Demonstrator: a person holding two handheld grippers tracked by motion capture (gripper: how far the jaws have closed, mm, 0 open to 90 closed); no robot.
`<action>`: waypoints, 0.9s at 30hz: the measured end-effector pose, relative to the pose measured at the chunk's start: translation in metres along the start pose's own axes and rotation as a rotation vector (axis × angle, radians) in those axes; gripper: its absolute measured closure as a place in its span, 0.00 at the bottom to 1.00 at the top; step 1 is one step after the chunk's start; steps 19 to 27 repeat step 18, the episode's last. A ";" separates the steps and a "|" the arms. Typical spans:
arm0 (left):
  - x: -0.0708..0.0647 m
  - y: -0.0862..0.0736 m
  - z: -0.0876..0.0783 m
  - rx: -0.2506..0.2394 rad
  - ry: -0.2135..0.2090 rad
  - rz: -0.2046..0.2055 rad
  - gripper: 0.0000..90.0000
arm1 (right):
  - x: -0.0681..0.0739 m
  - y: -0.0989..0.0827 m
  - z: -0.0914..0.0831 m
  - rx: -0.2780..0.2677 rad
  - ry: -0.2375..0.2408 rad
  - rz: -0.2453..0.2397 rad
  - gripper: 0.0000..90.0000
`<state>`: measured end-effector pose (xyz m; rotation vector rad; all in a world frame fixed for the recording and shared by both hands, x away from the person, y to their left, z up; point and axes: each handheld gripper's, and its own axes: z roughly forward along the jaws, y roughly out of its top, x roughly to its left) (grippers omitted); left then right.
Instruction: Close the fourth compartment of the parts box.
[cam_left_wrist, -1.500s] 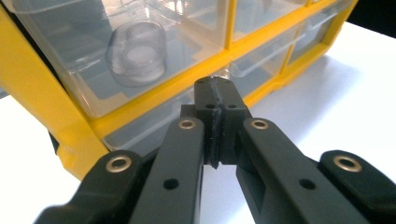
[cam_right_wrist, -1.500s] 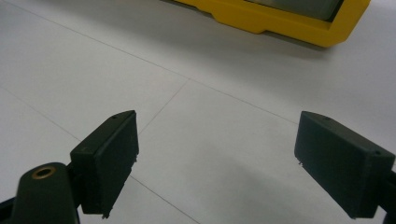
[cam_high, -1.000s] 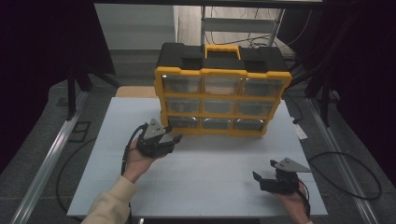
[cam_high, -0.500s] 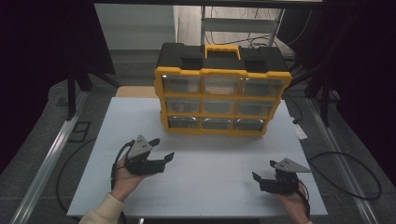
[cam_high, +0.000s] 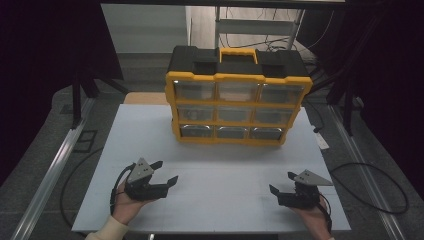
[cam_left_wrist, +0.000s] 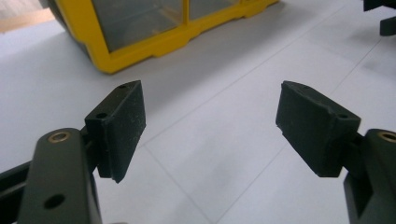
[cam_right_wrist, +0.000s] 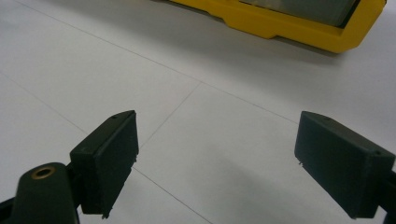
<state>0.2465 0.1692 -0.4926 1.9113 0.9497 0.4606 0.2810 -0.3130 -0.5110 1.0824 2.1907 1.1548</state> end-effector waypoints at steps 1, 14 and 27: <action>0.001 -0.002 -0.001 0.003 0.001 -0.006 0.27 | 0.000 0.000 0.000 0.002 0.001 0.000 0.16; 0.006 -0.012 0.002 0.020 0.011 -0.019 0.26 | -0.001 0.000 0.000 -0.006 0.007 0.000 0.16; 0.006 -0.013 0.002 0.025 0.012 -0.016 0.25 | -0.001 0.000 0.000 -0.013 0.012 -0.002 0.16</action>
